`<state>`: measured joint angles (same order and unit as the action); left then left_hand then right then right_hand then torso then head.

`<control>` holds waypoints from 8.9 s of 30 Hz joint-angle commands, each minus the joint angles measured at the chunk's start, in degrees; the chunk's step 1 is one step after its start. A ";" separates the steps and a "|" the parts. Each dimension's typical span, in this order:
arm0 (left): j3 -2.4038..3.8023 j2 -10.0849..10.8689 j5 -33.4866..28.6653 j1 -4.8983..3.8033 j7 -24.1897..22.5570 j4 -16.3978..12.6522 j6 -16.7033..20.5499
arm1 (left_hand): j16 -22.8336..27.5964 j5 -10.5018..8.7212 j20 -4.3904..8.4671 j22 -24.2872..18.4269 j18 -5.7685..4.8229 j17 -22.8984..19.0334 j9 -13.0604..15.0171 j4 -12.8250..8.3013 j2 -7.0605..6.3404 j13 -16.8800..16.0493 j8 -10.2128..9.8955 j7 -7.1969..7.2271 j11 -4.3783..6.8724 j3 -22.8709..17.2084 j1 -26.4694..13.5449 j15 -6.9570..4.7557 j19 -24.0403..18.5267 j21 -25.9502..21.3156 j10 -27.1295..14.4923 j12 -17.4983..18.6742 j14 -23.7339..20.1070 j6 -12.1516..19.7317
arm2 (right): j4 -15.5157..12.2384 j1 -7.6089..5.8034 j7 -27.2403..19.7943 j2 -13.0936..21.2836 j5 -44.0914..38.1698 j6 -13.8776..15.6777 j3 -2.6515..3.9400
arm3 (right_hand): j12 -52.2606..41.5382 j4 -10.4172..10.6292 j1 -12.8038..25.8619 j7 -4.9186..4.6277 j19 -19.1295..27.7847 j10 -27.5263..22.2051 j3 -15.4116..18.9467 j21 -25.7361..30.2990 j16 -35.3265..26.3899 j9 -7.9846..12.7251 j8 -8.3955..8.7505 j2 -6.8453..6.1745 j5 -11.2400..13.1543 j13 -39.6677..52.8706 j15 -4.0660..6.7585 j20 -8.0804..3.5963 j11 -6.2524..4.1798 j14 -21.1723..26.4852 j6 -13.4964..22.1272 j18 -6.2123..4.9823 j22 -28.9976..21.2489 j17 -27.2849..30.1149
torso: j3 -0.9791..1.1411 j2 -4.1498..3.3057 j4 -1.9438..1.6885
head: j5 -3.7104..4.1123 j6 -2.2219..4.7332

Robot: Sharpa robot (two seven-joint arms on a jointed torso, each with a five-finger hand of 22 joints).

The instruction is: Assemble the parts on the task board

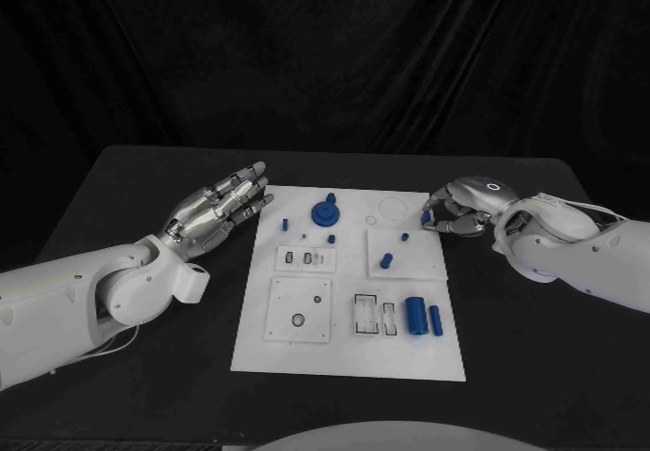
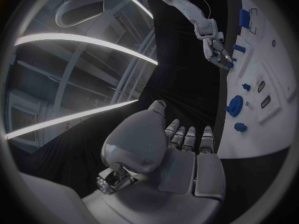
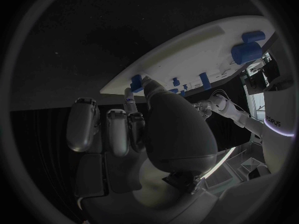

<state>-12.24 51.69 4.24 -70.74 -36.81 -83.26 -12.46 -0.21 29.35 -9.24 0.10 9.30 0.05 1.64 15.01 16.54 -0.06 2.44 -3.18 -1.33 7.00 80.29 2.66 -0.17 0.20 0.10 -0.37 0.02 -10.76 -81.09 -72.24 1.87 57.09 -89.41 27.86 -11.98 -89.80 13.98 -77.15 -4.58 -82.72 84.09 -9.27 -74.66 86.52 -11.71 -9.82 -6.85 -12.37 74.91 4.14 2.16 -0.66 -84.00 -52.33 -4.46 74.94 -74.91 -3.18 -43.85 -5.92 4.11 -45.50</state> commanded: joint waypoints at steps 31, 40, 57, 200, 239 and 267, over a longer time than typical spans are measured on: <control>0.05 0.40 -0.07 0.34 0.00 -0.16 -0.69 | 0.21 0.38 -0.29 -0.10 0.98 -0.05 0.04 -0.06 0.00 0.04 0.33 -0.25 -0.44 -0.63 0.65 0.33 0.17 -0.20 -0.05 0.35 -0.02 0.26 | -6.55 -1.14 -2.02 1.88 0.86 10.81 0.06 | -0.20 -4.61 -3.55 0.80 0.36 5.91 -1.30 1.46 -1.32 -5.20 -7.14 2.80 -6.26 15.09 0.60 -0.49 -0.60 -4.82 -4.55 0.51 7.56 -11.07 | 0.00 0.03 0.02 | -0.56 -0.87; 0.05 0.00 -0.07 0.35 -0.02 -0.11 -0.67 | 0.21 0.38 -0.29 -0.10 0.98 -0.05 0.05 -0.08 -0.02 0.04 0.34 -0.28 -0.45 -0.65 0.66 0.33 0.17 -0.20 -0.05 0.35 -0.02 0.24 | -10.43 -2.84 -3.13 -2.63 0.89 10.43 0.07 | -0.20 -4.83 -3.52 0.60 0.17 5.91 -1.28 1.27 -1.09 -5.32 -7.11 2.59 -6.71 15.09 0.41 -0.41 -0.28 -4.91 -4.15 0.57 7.69 -11.26 | -0.07 0.01 0.15 | -0.88 -1.01; 0.05 -0.33 -0.07 0.37 0.01 0.08 -0.95 | 0.21 0.46 -0.28 -0.10 0.98 -0.05 0.05 -0.15 -0.05 0.03 0.35 -0.36 -0.52 -0.74 0.69 0.35 0.17 -0.20 -0.04 0.35 -0.02 0.27 | -6.52 0.58 -3.50 -13.82 0.89 0.31 0.07 | -0.20 -5.08 -2.92 0.00 0.19 5.91 -1.21 1.76 -1.49 -5.46 -6.90 2.44 -7.46 15.09 -0.26 0.03 0.63 -4.87 -3.18 0.51 7.56 -10.91 | -0.07 0.04 -0.15 | -1.35 -1.15; 0.16 -16.36 57.40 -11.32 59.39 1.95 -2.22 | -89.79 -20.41 5.01 80.66 -6.78 89.95 22.95 1.28 -7.19 -89.94 26.73 -0.16 1.50 3.90 -18.04 -5.01 81.44 85.74 89.90 -89.63 89.98 -46.38 | -7.03 -6.79 -5.43 -2.26 7.87 7.55 0.08 | -0.20 2.05 4.85 -1.21 -1.17 5.91 9.68 3.17 -2.24 4.62 -0.81 5.95 -3.09 15.09 -0.41 0.32 0.72 -4.81 10.27 0.56 9.77 -9.85 | 5.83 1.96 3.50 | -4.96 -3.85; 0.15 -19.99 57.40 -11.29 59.42 5.74 -3.07 | -89.79 -21.81 5.58 79.66 -6.48 89.95 26.23 -0.04 -6.63 -89.94 24.71 0.08 1.88 2.53 -17.64 -5.49 80.41 84.77 89.90 -89.63 89.98 -46.57 | -6.79 -6.59 -4.00 -3.06 7.87 5.35 0.08 | -0.20 2.12 4.52 -1.32 -1.06 5.91 9.55 3.60 -2.57 4.70 -0.81 6.97 -4.10 15.09 -0.48 0.39 0.80 -4.73 9.96 0.48 9.70 -9.52 | 5.61 2.16 3.56 | -5.36 -4.16; 0.14 -22.23 57.41 -11.24 59.76 8.25 -5.69 | -89.79 -22.48 5.94 80.03 -6.53 89.95 30.02 -0.45 -6.82 -89.94 25.92 0.89 2.48 1.90 -17.90 -5.95 80.71 84.68 89.90 -89.63 89.98 -48.53 | -5.82 -6.28 -4.12 -3.95 7.83 5.20 0.08 | -0.20 2.13 4.42 -1.57 -1.00 5.91 9.72 3.91 -2.76 4.63 -1.13 7.23 -4.41 15.09 -0.58 0.45 0.97 -4.69 9.11 0.43 9.63 -9.33 | 5.58 2.32 3.48 | -5.26 -4.50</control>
<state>-12.15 29.65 61.71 -81.94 23.27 -75.07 -16.87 -89.85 7.07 -3.60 74.91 3.05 74.91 31.43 14.69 9.82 -74.97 28.06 -2.16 0.70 9.21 62.27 -2.92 80.57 85.17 84.05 -89.84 83.98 -58.87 -86.98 -78.66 -3.12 53.20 -81.23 33.31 -11.94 -89.80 16.36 -72.84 -6.13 -83.64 83.99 0.38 -71.00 84.07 -7.10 -10.76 -0.14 -16.39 74.91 4.14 2.25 -0.14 -83.99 -42.80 -4.47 74.92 -74.90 2.40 -41.53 -2.40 -1.17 -50.01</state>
